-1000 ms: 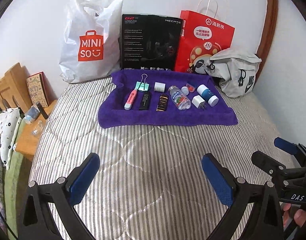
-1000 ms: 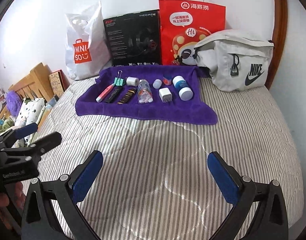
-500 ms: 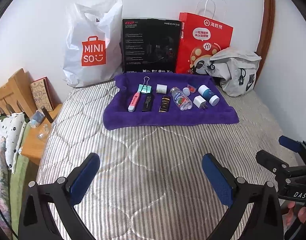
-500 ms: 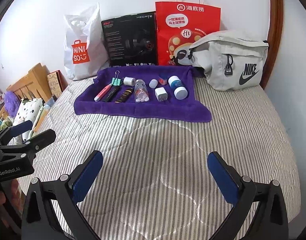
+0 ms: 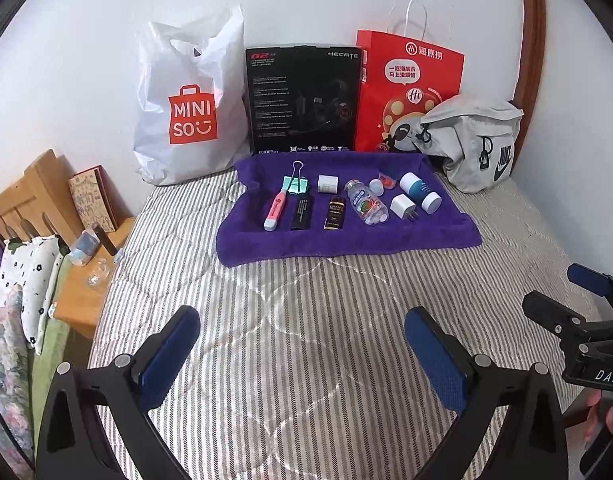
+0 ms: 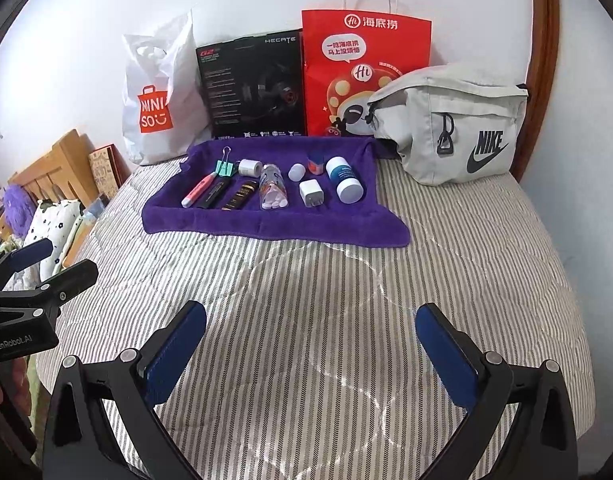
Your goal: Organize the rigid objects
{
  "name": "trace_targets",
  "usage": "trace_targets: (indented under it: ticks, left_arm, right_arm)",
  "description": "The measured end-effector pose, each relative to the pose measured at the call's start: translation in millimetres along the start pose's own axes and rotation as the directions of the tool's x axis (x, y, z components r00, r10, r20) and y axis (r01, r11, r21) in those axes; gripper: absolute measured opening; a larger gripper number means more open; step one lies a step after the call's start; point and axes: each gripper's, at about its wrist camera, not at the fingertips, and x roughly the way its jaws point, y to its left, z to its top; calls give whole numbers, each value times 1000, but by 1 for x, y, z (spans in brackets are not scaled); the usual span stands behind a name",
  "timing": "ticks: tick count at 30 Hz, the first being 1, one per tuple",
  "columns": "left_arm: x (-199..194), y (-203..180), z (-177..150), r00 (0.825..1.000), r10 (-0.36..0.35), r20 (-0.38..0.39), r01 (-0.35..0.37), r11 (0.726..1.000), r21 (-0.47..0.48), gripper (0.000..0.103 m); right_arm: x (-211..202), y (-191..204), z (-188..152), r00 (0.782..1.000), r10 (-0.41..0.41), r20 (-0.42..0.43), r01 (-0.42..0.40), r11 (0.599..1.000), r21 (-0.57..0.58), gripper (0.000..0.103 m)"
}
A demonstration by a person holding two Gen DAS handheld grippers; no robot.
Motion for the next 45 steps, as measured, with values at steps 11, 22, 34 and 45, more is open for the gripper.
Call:
trace_targets:
  ticks: [11,22,34,45]
  left_arm:
    - [-2,3,-1,1000,2,1,-2,1000,-4,103]
    - [-8,4,-2,1000,0,9,0,1000,-5,103]
    - [-10,2,-3,1000,-3,5,3,1000,-1,103]
    - [-6,3,-1,1000,-6,2,6,1000,4,103]
  right_arm:
    - [-2,3,-1,1000,2,-4,-2,1000,-7,103]
    - [-6,4,-1,1000,-1,0,1,1000,-10,103]
    - [-6,4,-2,1000,-4,-6,4,1000,-7,103]
    - [-5,4,-3,1000,-6,-12,5,1000,-10,103]
